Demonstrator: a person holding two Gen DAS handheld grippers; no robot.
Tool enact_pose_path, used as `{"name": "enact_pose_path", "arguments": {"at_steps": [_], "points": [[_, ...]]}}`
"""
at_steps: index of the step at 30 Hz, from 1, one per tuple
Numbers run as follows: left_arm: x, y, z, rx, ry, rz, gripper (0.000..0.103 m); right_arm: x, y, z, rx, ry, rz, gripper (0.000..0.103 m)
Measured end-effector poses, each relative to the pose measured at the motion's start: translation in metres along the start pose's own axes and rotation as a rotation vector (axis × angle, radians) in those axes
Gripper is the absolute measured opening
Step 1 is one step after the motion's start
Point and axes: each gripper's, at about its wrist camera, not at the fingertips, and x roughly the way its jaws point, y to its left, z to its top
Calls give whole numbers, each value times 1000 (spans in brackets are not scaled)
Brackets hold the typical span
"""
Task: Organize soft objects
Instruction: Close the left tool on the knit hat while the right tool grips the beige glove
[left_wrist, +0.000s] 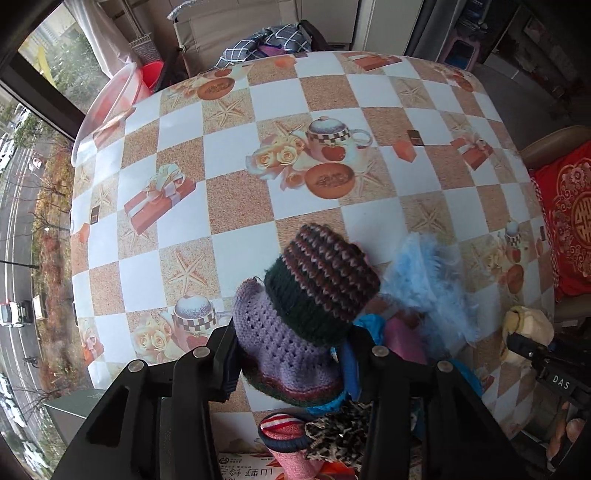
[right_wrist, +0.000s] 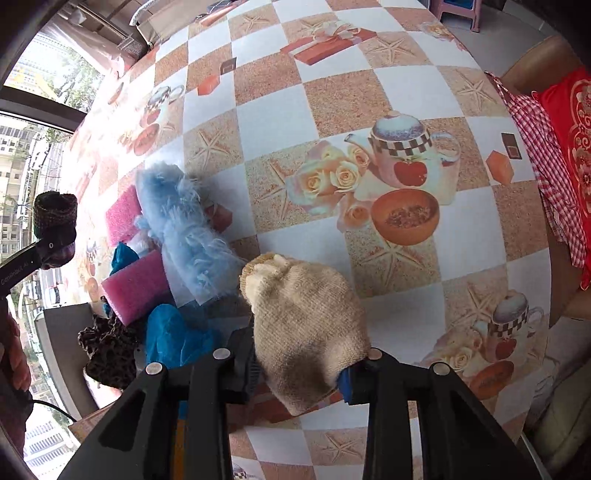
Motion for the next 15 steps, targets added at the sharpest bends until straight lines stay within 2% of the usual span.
{"name": "enact_pose_path", "arguments": {"at_steps": [4, 8, 15], "points": [[-25, -37, -27, 82, -23, -56, 47, -27, -8, -11, -4, -20, 19, 34], [-52, -78, -51, 162, -32, -112, 47, -56, -44, -25, -5, -36, 26, 34], [-87, -151, -101, 360, -68, -145, 47, -75, -72, -57, -1, -34, 29, 34]]}}
